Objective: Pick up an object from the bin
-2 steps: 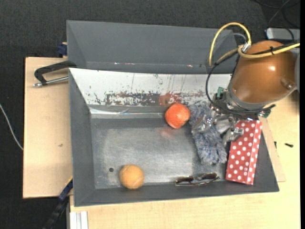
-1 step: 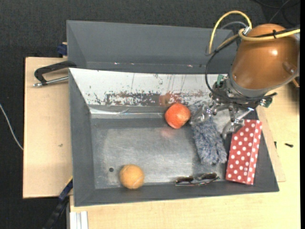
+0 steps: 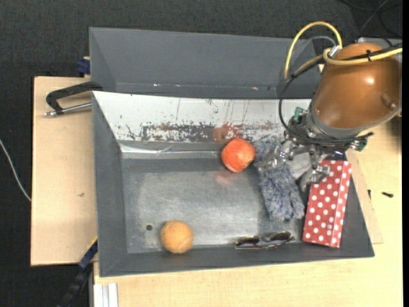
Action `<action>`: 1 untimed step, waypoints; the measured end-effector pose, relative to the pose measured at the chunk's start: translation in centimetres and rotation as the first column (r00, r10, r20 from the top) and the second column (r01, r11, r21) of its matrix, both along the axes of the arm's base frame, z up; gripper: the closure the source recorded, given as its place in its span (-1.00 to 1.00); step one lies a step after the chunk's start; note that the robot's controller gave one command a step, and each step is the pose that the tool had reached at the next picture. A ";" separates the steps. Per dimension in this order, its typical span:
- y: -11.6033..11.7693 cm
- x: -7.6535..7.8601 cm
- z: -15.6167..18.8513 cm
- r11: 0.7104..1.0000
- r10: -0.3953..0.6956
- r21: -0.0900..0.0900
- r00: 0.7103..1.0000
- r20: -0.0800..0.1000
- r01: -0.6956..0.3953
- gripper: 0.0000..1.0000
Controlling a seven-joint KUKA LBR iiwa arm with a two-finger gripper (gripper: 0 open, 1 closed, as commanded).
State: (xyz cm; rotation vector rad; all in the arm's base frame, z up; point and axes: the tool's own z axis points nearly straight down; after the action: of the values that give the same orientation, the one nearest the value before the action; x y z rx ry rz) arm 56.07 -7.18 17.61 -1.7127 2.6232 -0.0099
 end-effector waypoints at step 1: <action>-1.0 0.4 -6.9 0.960 0.279 -0.002 0.960 -0.005 -0.279 -1.00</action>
Offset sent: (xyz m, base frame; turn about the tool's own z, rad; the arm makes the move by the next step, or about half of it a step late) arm 0.0169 -0.0063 -0.1061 -0.3917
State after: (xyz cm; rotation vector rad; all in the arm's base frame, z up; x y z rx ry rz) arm 56.44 -8.21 10.74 -2.0683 2.3587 -0.0070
